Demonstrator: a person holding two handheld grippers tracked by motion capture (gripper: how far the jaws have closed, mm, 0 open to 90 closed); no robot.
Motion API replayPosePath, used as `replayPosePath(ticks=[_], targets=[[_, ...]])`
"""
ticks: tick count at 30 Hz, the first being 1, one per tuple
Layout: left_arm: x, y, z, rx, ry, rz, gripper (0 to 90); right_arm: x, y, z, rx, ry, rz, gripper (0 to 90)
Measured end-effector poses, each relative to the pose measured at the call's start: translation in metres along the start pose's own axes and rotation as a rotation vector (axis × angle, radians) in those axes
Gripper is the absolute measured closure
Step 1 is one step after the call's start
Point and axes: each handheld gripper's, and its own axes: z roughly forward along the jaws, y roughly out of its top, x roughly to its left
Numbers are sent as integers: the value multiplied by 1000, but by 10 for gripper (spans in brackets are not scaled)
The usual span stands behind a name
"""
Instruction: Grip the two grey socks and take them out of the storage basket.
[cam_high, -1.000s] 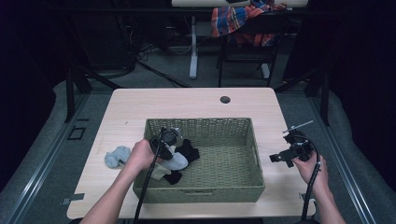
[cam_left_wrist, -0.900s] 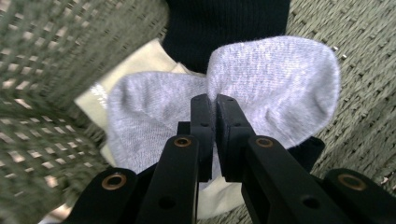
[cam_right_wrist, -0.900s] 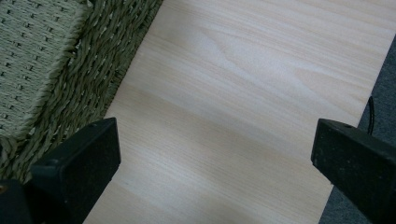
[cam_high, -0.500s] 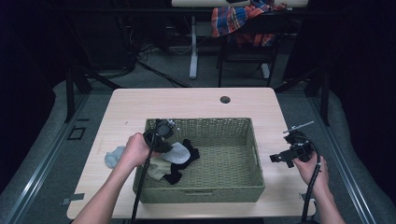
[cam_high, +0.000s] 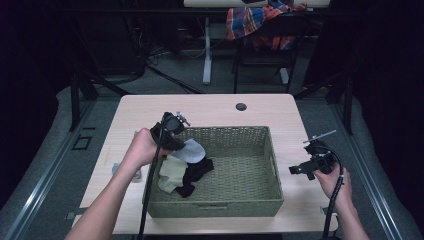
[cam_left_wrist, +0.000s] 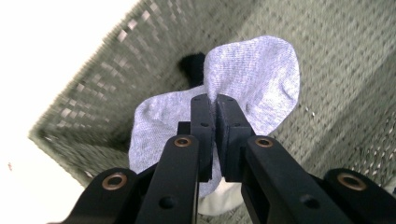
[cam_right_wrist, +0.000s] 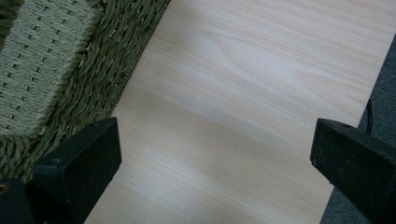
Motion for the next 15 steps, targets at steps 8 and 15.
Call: replayPosePath(ticks=[8, 15], targets=[[14, 17, -18, -16, 14, -14, 868, -1, -1, 0, 4, 5, 3, 16], [21, 24, -31, -31, 39, -21, 868, -1, -1, 0, 3, 6, 0, 16]])
